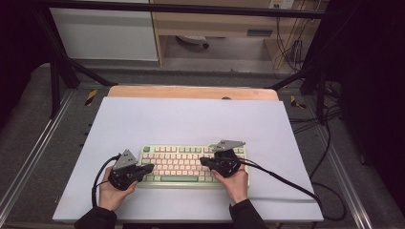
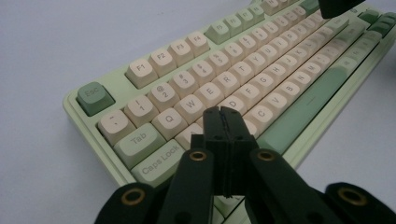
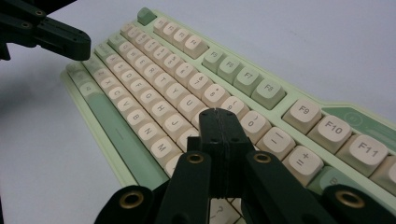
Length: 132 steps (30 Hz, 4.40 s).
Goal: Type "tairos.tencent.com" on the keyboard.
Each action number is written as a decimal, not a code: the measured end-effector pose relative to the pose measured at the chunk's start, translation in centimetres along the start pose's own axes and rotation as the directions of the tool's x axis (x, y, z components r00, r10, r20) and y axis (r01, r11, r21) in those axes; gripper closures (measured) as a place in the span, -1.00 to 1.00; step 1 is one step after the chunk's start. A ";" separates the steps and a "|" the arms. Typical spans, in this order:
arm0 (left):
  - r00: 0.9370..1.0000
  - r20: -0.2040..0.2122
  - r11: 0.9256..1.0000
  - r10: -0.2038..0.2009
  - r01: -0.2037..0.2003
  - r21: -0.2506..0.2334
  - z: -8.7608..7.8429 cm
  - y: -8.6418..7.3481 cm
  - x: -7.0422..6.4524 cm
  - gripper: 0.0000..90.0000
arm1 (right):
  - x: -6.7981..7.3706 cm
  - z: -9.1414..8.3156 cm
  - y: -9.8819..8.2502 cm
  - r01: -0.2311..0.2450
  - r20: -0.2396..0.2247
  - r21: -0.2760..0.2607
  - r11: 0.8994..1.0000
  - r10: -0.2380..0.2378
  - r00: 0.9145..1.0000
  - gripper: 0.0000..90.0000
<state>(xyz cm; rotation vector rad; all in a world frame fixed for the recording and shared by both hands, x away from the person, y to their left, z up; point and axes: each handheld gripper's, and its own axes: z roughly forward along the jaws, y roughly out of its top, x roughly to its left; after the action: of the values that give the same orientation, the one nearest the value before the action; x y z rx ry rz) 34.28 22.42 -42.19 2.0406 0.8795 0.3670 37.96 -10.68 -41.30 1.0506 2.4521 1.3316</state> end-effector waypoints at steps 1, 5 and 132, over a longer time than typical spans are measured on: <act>1.000 0.000 1.000 0.001 -0.001 -0.001 0.0 0.0 0.0 0.99 | 0.0 0.1 0.1 0.000 0.002 0.001 1.000 0.000 1.000 1.00; 1.000 0.002 1.000 0.000 0.000 0.002 0.1 0.0 0.0 0.99 | 0.1 0.8 0.4 0.009 0.014 0.011 1.000 -0.009 1.000 1.00; 1.000 0.013 1.000 -0.001 0.001 -0.006 -0.6 0.2 0.4 0.85 | -0.3 -2.1 -0.7 0.034 0.015 0.003 0.999 -0.034 0.999 0.89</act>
<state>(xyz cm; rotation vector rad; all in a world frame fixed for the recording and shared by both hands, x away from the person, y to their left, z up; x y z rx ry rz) 34.31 22.95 -41.65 2.0352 0.8701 0.3546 36.88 -12.49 -40.64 1.0110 2.4504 1.3049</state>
